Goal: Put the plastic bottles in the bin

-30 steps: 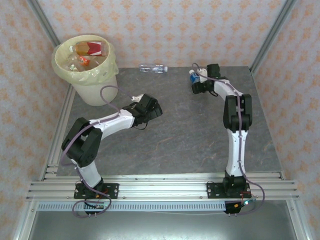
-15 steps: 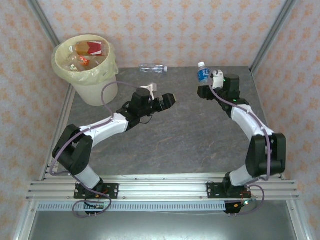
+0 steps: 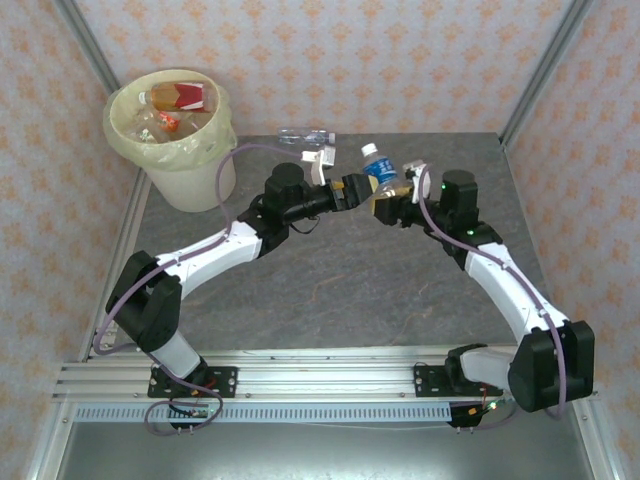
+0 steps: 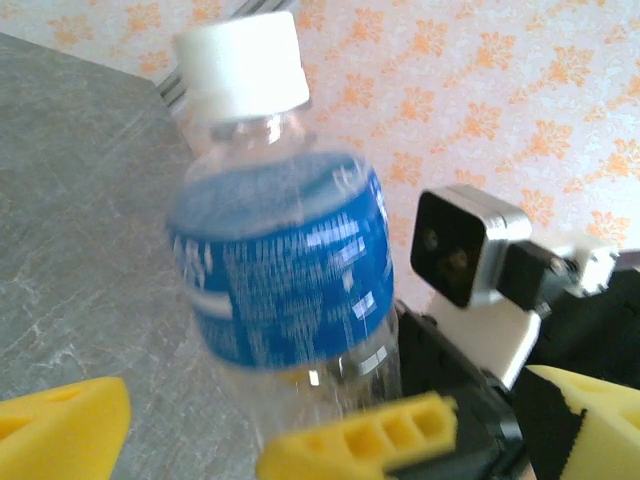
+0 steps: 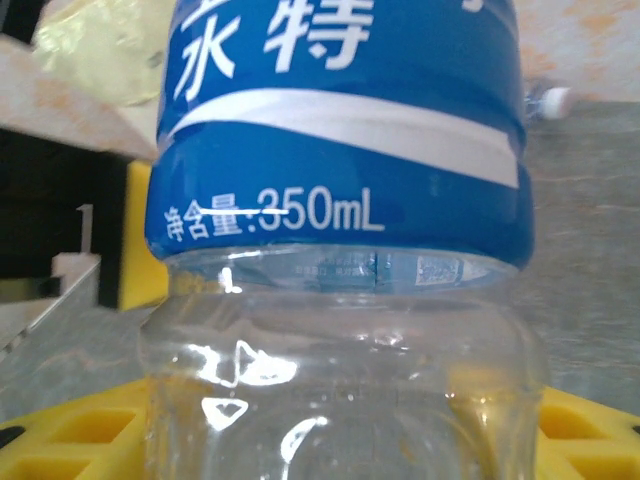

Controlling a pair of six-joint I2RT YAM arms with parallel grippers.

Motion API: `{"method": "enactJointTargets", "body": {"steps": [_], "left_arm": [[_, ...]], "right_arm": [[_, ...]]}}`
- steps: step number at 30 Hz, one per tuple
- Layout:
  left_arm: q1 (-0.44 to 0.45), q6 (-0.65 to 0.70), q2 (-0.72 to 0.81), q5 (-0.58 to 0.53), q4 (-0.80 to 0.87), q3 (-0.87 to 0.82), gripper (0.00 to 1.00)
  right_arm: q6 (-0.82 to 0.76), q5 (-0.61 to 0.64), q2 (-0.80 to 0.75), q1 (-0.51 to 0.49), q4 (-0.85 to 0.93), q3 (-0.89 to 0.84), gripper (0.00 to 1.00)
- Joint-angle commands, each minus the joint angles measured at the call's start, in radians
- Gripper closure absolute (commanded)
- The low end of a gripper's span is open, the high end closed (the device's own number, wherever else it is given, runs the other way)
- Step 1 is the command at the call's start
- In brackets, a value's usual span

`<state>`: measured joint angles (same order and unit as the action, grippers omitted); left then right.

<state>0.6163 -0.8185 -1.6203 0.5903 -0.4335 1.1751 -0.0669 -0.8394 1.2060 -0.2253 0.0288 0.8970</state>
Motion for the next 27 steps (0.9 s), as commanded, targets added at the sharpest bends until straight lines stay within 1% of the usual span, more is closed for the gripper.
{"method": "enactJointTargets", "body": {"steps": [1, 4, 8, 10, 13, 15, 18, 21, 24, 25, 27], "left_arm": [[0.000, 0.005, 0.009, -0.033, -0.001, 0.022, 0.00], [0.000, 0.001, -0.002, -0.041, 0.003, 0.036, 0.00], [-0.001, -0.004, -0.007, -0.084, 0.032, 0.030, 0.00], [0.000, -0.009, -0.011, -0.080, 0.027, 0.029, 0.00], [0.000, -0.034, -0.012, -0.058, -0.056, 0.005, 0.01], [-0.001, -0.045, -0.013, -0.055, -0.082, -0.001, 0.03], [-0.001, -0.066, -0.024, -0.037, -0.129, -0.004, 0.09], [-0.001, -0.085, -0.036, -0.016, -0.183, -0.005, 0.19], [-0.001, -0.082, -0.043, -0.015, -0.183, -0.003, 0.32], [-0.002, -0.081, -0.043, -0.018, -0.180, -0.004, 0.34], [-0.002, -0.083, -0.041, -0.027, -0.170, -0.008, 0.36]], "right_arm": [[-0.004, -0.074, -0.014, -0.049, 0.001, 0.035, 0.44], [0.035, -0.078, -0.008, -0.084, -0.069, 0.016, 0.44], [0.109, -0.081, -0.002, -0.107, -0.177, -0.007, 0.44], [0.113, -0.093, -0.001, -0.118, -0.182, -0.001, 0.44], [0.101, -0.108, 0.010, -0.127, -0.162, 0.013, 0.43], [0.092, -0.124, 0.014, -0.127, -0.157, 0.015, 0.41], [0.059, -0.142, 0.022, -0.127, -0.101, 0.039, 0.40], [0.037, -0.150, 0.032, -0.127, -0.067, 0.060, 0.39], [0.039, -0.143, 0.031, -0.127, -0.067, 0.063, 0.37], [0.043, -0.138, 0.029, -0.127, -0.069, 0.064, 0.37], [0.049, -0.127, 0.026, -0.127, -0.072, 0.065, 0.33]]}}
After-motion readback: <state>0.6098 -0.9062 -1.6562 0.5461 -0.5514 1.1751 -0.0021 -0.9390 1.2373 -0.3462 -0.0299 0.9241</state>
